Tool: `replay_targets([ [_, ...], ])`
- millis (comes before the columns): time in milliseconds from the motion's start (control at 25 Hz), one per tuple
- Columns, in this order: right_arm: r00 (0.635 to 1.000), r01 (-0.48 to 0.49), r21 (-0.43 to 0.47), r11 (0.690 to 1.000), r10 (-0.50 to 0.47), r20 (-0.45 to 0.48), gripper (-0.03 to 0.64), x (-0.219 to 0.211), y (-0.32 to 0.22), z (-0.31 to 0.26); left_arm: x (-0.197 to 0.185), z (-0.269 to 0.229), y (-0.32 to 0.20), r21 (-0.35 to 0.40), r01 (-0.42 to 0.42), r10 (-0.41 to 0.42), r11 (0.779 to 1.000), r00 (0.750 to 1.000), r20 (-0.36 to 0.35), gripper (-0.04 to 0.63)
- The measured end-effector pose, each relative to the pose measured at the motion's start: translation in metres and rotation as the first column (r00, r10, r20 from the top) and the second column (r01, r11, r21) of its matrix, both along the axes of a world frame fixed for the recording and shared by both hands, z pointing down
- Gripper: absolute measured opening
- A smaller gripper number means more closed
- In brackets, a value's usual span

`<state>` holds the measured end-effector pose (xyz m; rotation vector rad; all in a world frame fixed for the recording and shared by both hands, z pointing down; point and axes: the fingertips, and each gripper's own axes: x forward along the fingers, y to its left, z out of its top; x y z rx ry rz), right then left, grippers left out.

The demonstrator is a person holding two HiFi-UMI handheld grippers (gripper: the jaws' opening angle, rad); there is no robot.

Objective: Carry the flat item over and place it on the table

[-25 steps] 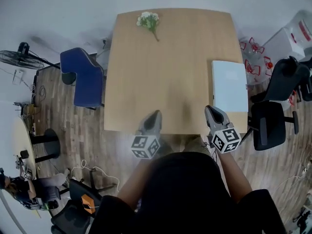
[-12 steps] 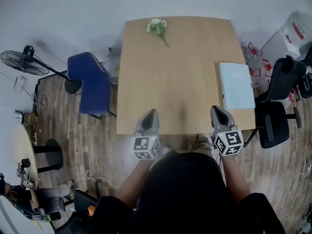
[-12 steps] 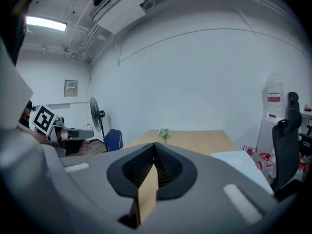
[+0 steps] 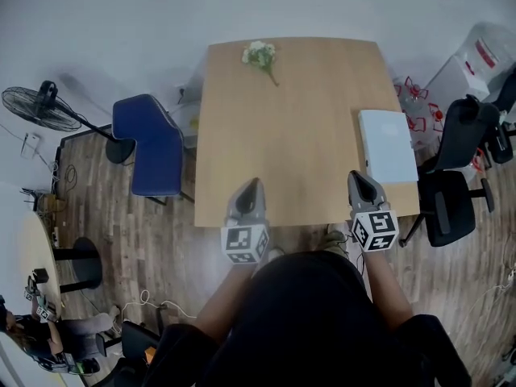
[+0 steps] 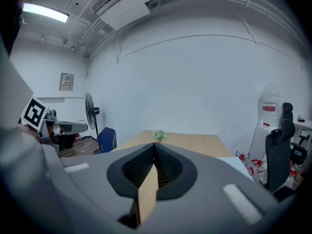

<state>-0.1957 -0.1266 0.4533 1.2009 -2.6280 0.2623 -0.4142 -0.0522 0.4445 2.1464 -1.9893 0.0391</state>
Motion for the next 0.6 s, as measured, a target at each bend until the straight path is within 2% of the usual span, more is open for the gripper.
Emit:
replay_targets([
  [200,1.0,0.012,-0.001,1.0,-0.012,0.01,0.002,-0.003,-0.001,-0.001,-0.001,0.001,0.003,0.01,0.028,-0.028,1.0,0.999,-0.022,0.0],
  [600,0.999,0.039,-0.003,0.999,-0.039,-0.003,0.002,-0.022,-0.016,-0.003,-0.014,0.005,-0.003,0.01,0.051,-0.051,0.999,0.999,0.0,0.0],
])
